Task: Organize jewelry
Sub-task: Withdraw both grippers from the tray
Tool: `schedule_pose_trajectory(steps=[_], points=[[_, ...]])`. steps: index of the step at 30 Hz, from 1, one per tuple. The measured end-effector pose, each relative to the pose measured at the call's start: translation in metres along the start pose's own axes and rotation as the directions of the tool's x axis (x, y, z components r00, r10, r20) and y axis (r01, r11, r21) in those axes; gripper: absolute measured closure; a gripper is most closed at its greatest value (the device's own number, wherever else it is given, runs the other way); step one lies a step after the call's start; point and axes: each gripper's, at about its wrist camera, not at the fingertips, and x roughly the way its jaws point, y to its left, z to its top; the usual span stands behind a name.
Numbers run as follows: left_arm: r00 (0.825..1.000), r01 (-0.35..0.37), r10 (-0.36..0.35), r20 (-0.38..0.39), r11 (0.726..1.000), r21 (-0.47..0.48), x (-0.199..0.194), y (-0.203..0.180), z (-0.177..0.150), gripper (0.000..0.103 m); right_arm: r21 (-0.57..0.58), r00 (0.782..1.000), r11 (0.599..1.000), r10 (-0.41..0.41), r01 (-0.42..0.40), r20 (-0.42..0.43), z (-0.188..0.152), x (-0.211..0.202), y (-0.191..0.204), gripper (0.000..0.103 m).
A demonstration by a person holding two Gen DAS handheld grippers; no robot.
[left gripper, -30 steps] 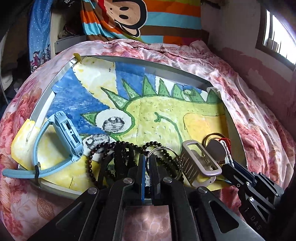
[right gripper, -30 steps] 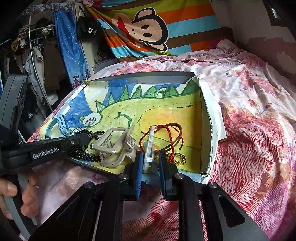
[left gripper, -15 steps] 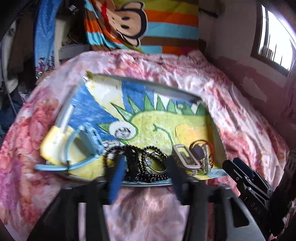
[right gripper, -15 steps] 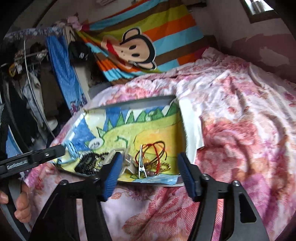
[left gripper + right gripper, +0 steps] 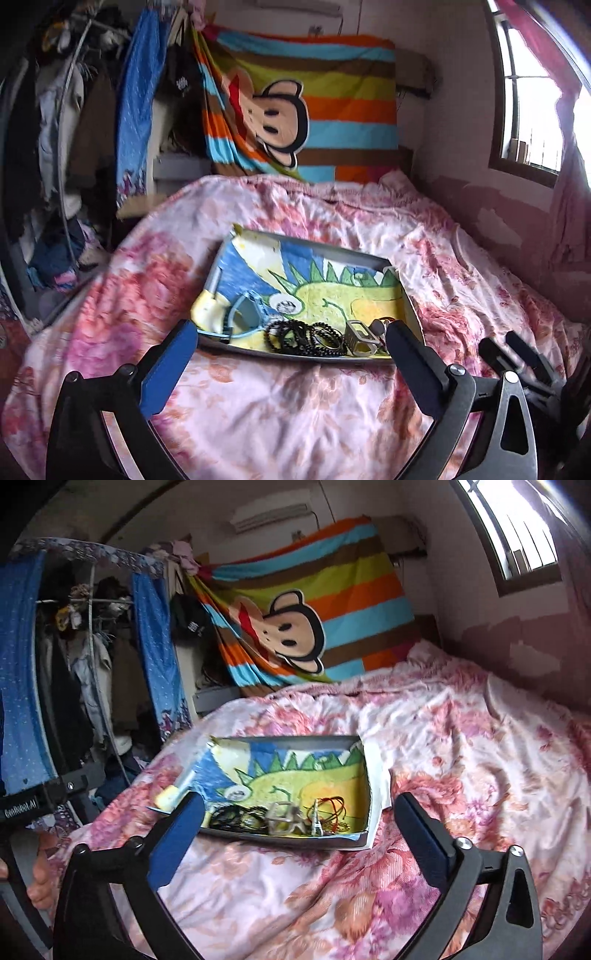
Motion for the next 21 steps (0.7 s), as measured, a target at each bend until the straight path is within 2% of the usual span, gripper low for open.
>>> schedule_pose_trajectory(steps=[4, 12, 21], points=[[0.998, -0.024, 0.021, 0.06, 0.999, 0.038, -0.038, 0.004, -0.01, 0.0, -0.005, 1.0, 1.0, 0.008, -0.007, 0.027, -0.002, -0.03, 0.007, 0.002], [0.992, -0.069, 0.061, 0.107, 0.995, 0.066, -0.09, 0.01, -0.036, 0.0, -0.041, 0.998, 0.998, 0.038, -0.036, 0.048, -0.013, -0.077, 0.026, 0.002], [0.989, -0.096, 0.088, 0.122, 0.994, 0.061, -0.109, 0.021, -0.064, 0.0, -0.102, 0.999, 0.994, 0.035, -0.033, 0.019, -0.037, -0.097, 0.04, 0.002]])
